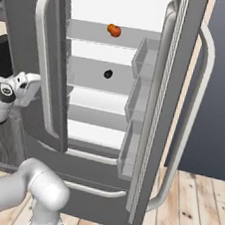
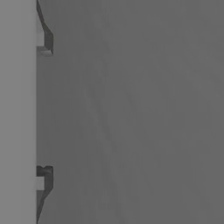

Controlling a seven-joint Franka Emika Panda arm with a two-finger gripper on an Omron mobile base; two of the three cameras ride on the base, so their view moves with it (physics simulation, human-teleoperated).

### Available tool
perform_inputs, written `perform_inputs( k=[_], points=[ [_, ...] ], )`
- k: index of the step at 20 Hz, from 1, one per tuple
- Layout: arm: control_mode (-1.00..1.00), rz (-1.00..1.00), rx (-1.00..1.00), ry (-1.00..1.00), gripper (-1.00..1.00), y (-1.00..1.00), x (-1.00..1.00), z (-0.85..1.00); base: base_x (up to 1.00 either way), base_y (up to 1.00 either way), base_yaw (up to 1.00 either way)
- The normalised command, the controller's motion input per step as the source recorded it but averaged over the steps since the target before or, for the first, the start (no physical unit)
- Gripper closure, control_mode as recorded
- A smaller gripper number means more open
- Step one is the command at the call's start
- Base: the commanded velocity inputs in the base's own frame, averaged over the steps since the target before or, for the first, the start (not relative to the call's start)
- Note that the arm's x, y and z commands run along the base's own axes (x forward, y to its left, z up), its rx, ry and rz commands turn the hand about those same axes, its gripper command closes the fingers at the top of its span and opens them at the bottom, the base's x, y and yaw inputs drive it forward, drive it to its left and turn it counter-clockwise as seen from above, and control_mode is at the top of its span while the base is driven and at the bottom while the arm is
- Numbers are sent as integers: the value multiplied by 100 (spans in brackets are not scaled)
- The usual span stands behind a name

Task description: Place the apple in the correct fridge rack based on whether it is a fruit or vegetable. Finally, close the fridge door.

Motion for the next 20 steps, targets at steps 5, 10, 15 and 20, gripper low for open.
perform_inputs(
  k=[5,10,15,20],
  points=[
    [-100,37,15,-6,-100,-44,73,0,0,0,0],
    [-100,41,2,-1,-100,-2,86,-1,0,0,0],
    [-100,32,-2,0,-100,21,77,0,0,0,0],
    [-100,17,-26,0,-100,91,8,27,0,0,0]
  ],
)
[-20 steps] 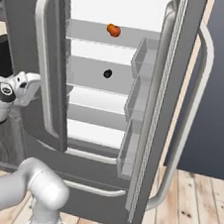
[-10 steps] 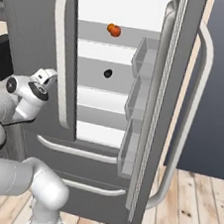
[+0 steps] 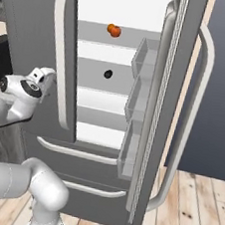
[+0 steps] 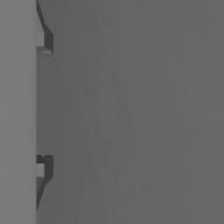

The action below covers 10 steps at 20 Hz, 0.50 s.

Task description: Place the apple in the correct fridge rack based on whether it is a fruit or vegetable. Finally, close the fridge door.

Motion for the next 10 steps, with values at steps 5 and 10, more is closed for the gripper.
perform_inputs(
  k=[5,10],
  points=[
    [-100,7,-22,0,-100,95,-3,76,0,0,0],
    [-100,7,-6,-7,-100,66,-29,96,0,0,0]
  ],
)
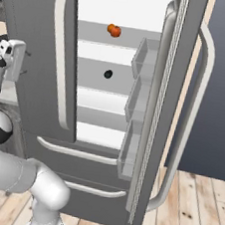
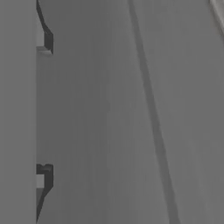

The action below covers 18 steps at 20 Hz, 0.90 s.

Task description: Place the apple in the correct fridge rack based on whether it is a fruit or vegetable. Finally, close the fridge door.

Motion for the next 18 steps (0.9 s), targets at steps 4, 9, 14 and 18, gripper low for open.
perform_inputs(
  k=[4,9,14,18],
  points=[
    [-100,-4,3,-47,-100,-9,-100,33,0,0,0],
    [-100,-13,17,-43,-100,-54,-100,31,0,0,0],
    [-100,-15,39,-30,-100,-75,-100,52,0,0,0],
    [-100,-5,54,-26,-100,-74,-100,39,0,0,0]
  ],
)
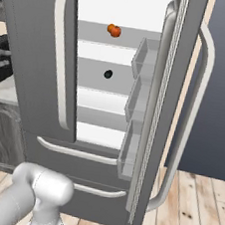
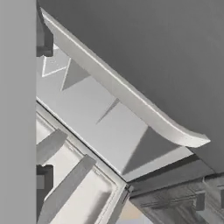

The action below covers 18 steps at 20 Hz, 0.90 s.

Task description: Place the apple in the correct fridge rack based on whether it is a fruit or vegetable. Finally, close the fridge door.

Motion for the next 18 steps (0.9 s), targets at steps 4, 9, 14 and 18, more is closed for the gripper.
perform_inputs(
  k=[4,9,14,18],
  points=[
    [-100,12,68,-29,-100,-100,-100,2,0,0,0],
    [-100,12,70,-32,-100,-100,-100,0,0,0,0],
    [-100,0,62,-24,-100,-85,-94,25,0,0,0],
    [-100,0,60,-14,-100,-74,-85,43,0,0,0]
  ],
)
